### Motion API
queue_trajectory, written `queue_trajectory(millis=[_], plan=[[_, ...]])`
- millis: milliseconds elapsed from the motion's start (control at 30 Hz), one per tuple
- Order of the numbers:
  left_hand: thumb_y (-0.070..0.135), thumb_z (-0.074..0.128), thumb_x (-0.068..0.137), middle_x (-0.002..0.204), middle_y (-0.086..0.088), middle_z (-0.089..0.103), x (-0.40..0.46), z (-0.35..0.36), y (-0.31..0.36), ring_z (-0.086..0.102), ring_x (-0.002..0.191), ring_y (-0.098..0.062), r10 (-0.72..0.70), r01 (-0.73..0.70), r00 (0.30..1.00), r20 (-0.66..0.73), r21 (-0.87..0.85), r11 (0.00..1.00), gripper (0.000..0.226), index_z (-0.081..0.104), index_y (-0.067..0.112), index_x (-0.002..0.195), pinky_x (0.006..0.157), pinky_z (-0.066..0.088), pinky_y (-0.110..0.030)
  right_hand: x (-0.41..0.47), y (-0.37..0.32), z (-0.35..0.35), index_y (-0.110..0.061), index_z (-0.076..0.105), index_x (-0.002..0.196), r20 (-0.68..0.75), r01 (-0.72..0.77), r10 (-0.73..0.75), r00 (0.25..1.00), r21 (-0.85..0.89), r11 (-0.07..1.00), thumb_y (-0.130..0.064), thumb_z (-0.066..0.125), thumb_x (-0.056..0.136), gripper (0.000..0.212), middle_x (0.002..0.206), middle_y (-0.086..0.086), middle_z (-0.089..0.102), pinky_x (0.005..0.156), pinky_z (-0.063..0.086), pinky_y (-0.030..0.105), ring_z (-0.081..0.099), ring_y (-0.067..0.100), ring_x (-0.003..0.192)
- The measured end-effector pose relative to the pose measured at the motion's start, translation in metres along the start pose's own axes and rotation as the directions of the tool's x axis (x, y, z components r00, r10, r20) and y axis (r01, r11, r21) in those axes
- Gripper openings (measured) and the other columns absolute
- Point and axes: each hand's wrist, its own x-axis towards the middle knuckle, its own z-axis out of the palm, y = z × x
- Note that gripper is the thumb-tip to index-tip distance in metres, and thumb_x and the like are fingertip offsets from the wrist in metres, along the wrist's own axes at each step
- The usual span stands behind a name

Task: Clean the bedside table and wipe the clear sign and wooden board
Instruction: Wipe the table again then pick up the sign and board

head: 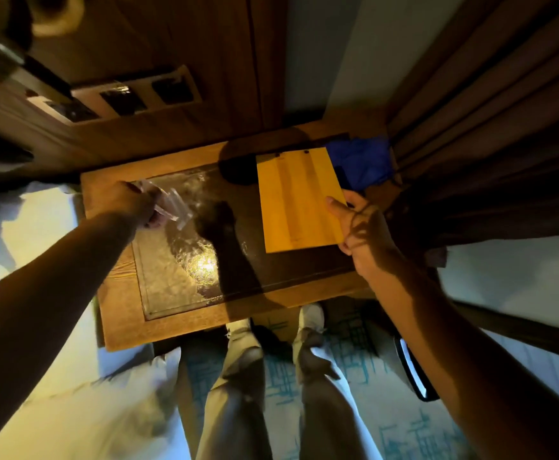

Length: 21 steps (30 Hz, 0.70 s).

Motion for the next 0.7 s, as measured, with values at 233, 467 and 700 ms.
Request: queue_trajectory(millis=[233, 467, 700], plan=[[0.025, 0.066, 0.094, 0.094, -0.031, 0.065, 0.078, 0.020, -0.044, 0.069, 0.071, -0.038, 0.168, -0.148, 0.986, -0.023, 0.360, 0.921, 0.031, 0.053, 0.003, 0.113, 0.065, 0.061, -0.055, 0.055, 0.023, 0.032, -0.017, 0.039, 0.149, -0.051, 0.057, -0.060, 0.997, -0.061, 0.997, -0.027, 0.056, 0.101, 0.052, 0.117, -0.012, 0.052, 0.062, 0.046, 0.019, 0.044, -0.002, 0.070], [0.028, 0.063, 0.091, 0.097, -0.027, 0.063, 0.085, 0.038, -0.053, 0.065, 0.093, -0.046, 0.279, -0.206, 0.960, -0.007, 0.658, 0.724, 0.032, 0.058, 0.002, 0.109, 0.075, 0.049, -0.049, 0.097, 0.031, 0.053, -0.016, 0.049, 0.143, -0.037, 0.162, -0.171, 0.985, -0.167, 0.973, -0.028, 0.056, 0.101, 0.044, 0.111, -0.009, 0.057, 0.072, 0.048, 0.025, 0.055, -0.002, 0.085], [0.026, 0.065, 0.092, 0.104, -0.026, 0.067, 0.076, 0.045, -0.064, 0.067, 0.088, -0.044, 0.380, -0.316, 0.921, 0.082, 0.727, 0.610, 0.041, 0.050, 0.001, 0.121, 0.062, 0.043, -0.038, 0.125, 0.053, 0.063, -0.022, 0.049, 0.144, -0.004, 0.187, -0.193, 0.981, -0.238, 0.953, -0.031, 0.056, 0.101, 0.045, 0.122, -0.007, 0.060, 0.077, 0.056, 0.020, 0.058, -0.006, 0.090]])
